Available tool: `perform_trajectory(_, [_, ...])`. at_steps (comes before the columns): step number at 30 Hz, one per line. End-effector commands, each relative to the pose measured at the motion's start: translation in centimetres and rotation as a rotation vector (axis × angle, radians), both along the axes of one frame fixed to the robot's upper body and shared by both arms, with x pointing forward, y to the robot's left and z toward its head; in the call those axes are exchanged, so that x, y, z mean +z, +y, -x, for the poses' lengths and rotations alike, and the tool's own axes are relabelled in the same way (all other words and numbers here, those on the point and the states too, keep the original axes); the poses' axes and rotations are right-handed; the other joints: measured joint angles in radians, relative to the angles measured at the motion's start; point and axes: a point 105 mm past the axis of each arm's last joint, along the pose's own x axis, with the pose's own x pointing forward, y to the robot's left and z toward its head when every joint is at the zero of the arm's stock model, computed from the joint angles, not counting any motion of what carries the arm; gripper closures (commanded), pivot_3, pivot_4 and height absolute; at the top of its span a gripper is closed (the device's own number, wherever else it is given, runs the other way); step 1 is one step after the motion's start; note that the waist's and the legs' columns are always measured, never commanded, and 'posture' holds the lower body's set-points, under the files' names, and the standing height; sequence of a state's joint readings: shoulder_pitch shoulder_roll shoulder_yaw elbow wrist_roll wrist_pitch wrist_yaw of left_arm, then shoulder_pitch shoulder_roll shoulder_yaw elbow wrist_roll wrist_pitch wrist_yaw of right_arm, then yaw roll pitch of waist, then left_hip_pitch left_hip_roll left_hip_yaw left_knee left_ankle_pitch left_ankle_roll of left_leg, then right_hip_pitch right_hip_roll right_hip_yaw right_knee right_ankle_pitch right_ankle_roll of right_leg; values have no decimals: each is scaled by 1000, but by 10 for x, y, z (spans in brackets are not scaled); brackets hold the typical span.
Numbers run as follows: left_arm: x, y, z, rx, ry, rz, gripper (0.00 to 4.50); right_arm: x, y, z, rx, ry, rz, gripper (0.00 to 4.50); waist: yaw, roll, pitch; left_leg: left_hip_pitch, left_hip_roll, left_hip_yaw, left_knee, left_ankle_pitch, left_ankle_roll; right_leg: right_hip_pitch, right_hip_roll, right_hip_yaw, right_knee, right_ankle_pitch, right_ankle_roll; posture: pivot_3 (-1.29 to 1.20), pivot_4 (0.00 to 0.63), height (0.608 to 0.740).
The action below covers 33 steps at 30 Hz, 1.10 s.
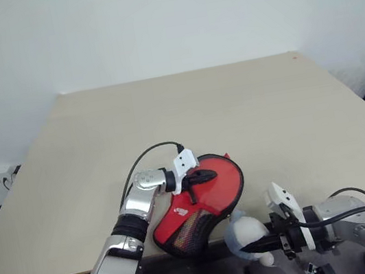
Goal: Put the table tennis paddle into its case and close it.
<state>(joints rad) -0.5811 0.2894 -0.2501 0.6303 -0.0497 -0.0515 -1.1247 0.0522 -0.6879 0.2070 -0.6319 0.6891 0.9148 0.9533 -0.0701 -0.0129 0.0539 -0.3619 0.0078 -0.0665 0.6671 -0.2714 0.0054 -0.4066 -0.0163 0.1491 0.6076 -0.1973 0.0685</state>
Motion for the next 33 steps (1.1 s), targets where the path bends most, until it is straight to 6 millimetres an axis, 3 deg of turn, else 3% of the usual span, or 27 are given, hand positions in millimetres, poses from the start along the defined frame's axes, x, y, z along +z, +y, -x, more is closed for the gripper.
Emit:
perform_trajectory(1, [-17,3,4,-2,49,-59,4500,21,16,31,158,43,-125,3915,0,0,0,0,0,0,0,0,0,0,0,0,0,0,0,0,0,740])
perform_trajectory(6, [-16,1,3,-8,48,-57,4500,20,16,29,132,58,-125,3915,0,0,0,0,0,0,0,0,0,0,0,0,0,0,0,0,0,740])
perform_trajectory(18, [12,7,9,-114,78,19,4500,11,11,11,73,43,-85,3917,-2,-2,0,-1,0,0,0,0,0,-1,0,0,0,0,0,0,0,740])
perform_trajectory(25, [-8,6,23,-142,153,-6,4500,7,12,0,47,32,-77,3943,-1,-2,0,0,1,0,2,0,0,0,0,0,1,0,0,0,0,740])
perform_trajectory(33, [-31,10,21,-67,152,1,4500,3,10,-5,25,31,-76,3943,0,-1,-3,2,1,0,4,0,0,4,0,0,1,-1,-1,0,0,740])
